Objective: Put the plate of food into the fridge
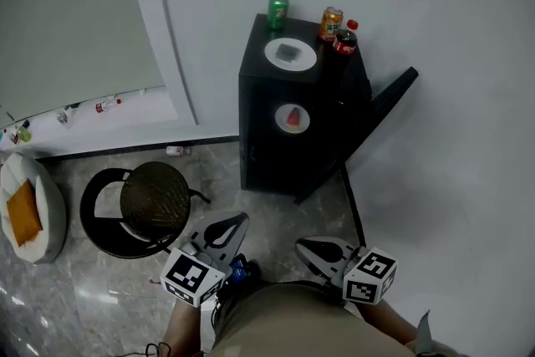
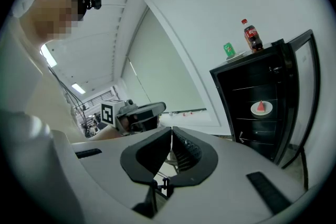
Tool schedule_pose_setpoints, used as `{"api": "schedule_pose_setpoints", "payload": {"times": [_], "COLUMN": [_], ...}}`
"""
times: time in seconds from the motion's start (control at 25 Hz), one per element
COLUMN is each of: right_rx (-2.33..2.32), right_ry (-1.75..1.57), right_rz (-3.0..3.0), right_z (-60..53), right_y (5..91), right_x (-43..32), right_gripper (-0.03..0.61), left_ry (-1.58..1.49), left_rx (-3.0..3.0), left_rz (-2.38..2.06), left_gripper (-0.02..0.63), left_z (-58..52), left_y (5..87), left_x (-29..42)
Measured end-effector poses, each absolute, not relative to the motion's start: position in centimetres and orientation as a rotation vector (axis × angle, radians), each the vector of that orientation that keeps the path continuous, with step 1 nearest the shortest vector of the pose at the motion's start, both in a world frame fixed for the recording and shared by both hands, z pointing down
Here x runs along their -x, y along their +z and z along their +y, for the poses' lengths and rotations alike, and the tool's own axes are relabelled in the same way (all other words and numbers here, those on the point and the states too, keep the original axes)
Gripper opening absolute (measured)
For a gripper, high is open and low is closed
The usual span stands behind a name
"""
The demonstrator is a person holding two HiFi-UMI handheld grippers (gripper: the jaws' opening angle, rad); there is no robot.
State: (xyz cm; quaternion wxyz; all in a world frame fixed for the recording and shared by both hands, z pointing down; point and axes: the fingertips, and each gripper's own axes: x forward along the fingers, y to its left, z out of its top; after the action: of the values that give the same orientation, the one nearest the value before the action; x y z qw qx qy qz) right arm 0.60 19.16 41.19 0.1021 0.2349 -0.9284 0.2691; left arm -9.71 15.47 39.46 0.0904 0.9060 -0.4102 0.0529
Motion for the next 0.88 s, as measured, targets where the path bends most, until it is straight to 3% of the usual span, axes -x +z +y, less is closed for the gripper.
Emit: {"api": "schedule_pose_setpoints", "payload": {"times": [0.36,0.88], "right_rx": [-0.724,-0.65], "right_ry": [0.785,0.789], "right_rz": [-2.694,-2.695], "right_z": [16.6,12.8], "right_y": [41.7,41.7], "right_x": [3.0,4.2], "right_gripper": [0.021,0.021], "left_ry": [0.128,0.137], "left_rx": [-2.703,-2.688], "left_rz": [-1.169,-1.16], "left_gripper": [0.011,0.011], "left_z": [12.5,9.6], "left_y": [40.4,40.5], "left_x": [13.4,13.3]}}
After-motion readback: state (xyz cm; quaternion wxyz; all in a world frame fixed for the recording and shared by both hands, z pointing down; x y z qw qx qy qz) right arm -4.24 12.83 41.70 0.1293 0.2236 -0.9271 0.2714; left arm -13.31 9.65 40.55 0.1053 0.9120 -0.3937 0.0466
